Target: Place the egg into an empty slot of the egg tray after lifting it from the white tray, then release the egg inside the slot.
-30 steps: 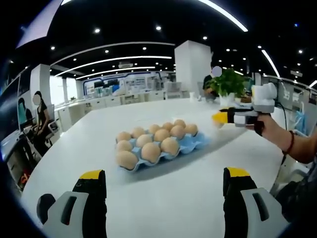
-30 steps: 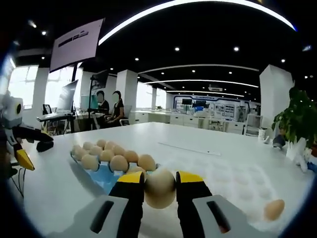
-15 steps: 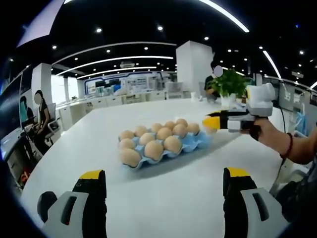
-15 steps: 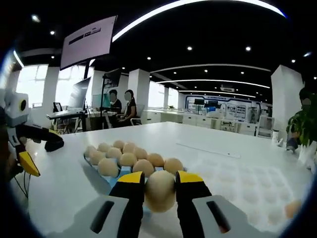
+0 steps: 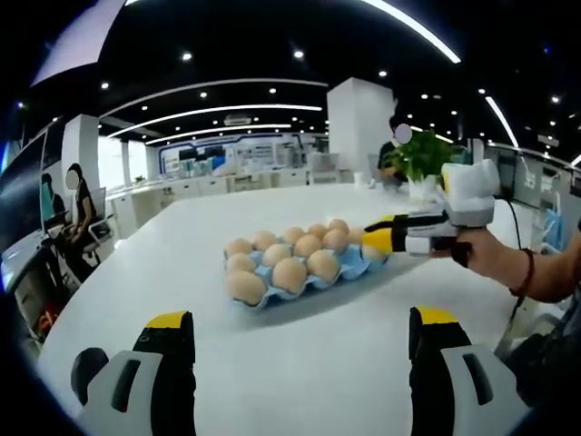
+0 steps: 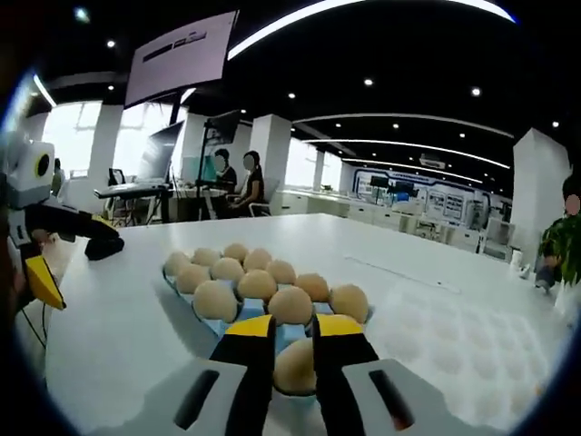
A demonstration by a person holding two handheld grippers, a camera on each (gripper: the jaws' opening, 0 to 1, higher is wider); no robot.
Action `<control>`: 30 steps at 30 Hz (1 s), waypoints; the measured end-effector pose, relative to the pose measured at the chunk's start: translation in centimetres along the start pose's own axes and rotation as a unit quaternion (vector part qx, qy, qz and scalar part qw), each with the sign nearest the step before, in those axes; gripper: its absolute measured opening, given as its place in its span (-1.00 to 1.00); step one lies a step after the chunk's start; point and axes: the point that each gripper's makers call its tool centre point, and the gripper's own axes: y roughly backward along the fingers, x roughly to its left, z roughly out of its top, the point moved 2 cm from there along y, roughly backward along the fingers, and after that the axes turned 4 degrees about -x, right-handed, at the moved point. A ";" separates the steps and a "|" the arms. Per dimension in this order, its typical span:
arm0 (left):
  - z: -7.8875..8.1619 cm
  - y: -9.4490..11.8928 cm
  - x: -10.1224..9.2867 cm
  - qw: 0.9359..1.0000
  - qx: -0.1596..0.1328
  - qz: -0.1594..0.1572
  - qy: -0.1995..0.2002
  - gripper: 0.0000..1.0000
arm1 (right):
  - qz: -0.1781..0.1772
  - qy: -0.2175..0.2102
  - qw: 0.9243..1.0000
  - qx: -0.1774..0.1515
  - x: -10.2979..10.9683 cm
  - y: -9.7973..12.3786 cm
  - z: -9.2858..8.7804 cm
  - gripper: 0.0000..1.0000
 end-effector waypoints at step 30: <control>-0.1 0.0 0.0 1.000 0.008 0.000 -0.005 1.00 | -0.030 -0.054 0.997 0.046 -0.6 0.2 -2.2 -0.46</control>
